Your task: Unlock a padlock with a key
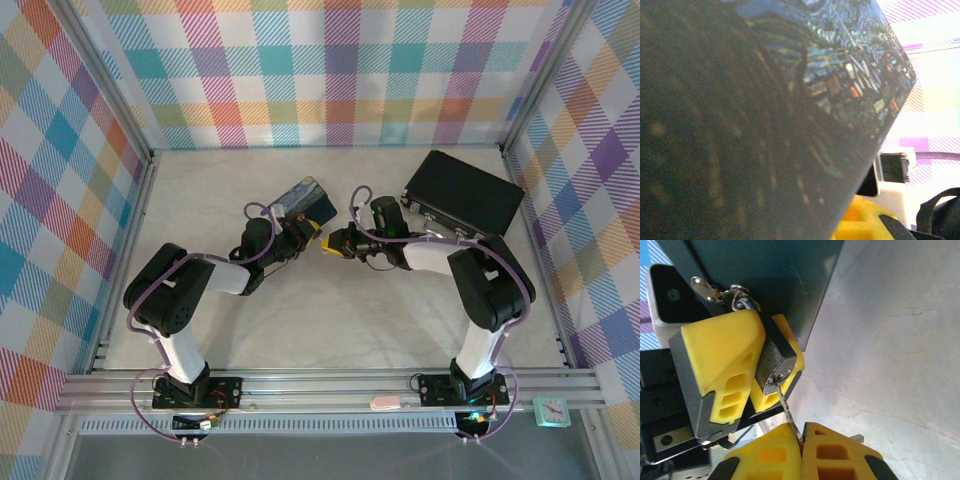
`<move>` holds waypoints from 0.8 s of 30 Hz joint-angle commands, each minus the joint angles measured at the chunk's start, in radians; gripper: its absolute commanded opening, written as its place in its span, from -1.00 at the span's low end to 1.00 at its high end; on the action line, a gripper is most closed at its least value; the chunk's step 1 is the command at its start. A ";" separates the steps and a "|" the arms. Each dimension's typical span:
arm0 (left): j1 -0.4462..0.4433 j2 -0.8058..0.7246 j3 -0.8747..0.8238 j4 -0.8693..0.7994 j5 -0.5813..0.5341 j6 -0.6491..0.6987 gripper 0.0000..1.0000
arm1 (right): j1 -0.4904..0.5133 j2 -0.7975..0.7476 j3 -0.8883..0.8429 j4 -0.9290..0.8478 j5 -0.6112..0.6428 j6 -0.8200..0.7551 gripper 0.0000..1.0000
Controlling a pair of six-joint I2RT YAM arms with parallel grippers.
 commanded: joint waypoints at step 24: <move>-0.020 0.019 -0.028 0.189 0.269 -0.074 -1.00 | -0.053 0.057 0.019 0.254 0.047 0.174 -1.00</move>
